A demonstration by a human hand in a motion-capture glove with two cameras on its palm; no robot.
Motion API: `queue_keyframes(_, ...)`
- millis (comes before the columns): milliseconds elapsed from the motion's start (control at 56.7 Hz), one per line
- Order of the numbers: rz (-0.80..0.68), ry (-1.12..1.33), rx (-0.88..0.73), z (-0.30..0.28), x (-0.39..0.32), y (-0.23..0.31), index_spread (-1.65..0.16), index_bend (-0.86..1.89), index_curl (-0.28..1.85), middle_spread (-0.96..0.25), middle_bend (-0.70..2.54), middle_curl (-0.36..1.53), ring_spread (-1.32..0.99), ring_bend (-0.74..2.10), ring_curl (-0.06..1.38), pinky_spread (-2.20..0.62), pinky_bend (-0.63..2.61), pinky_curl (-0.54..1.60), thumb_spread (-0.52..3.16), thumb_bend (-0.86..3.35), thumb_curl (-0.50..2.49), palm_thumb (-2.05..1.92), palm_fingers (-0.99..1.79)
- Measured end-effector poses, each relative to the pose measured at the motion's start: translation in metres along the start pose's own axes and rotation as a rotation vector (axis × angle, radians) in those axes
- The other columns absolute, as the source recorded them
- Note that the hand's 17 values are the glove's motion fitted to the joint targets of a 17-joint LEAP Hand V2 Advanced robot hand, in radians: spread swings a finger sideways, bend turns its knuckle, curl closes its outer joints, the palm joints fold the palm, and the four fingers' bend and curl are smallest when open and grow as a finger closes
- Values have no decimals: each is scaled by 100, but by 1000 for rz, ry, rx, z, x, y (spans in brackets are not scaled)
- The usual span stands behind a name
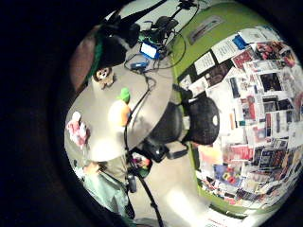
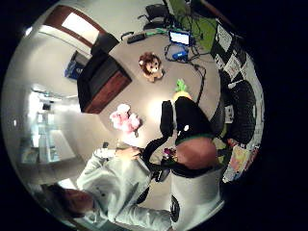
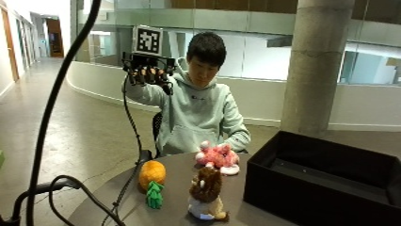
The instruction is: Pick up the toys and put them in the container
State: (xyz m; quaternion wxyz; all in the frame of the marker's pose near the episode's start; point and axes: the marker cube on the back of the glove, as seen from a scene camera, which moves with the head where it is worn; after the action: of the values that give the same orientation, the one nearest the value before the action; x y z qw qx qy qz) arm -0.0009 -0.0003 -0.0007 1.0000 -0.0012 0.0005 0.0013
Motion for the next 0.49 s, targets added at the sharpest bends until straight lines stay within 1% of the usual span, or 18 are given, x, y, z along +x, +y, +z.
queue_keyframes(18, 2, 0, 0, 0, -1, 0, -11, 8, 0, -1, 17, 2, -5, 34, 4, -1, 54, 11, 43, 13, 3, 17, 35)
queue_keyframes(106, 1, -10, 8, -4, -11, -14, -18, 9, 4, -1, 19, 7, -8, 41, 11, -2, 67, 20, 82, 18, 7, 20, 26)
queue_keyframes(212, -35, -35, -21, 0, -25, -41, -22, 7, 5, -1, 19, 11, -10, 49, 15, -2, 77, 26, 112, 18, 12, 18, 15)
queue_keyframes(406, -58, -49, -58, 23, -56, -91, -25, 9, 7, -1, 21, 19, -12, 56, 19, -2, 91, 32, 135, 15, 17, 12, -4)
queue_keyframes(494, -67, -104, -153, 47, -74, -110, -26, 9, 8, -1, 20, 21, -11, 53, 18, -1, 95, 33, 139, 13, 19, 10, -12)
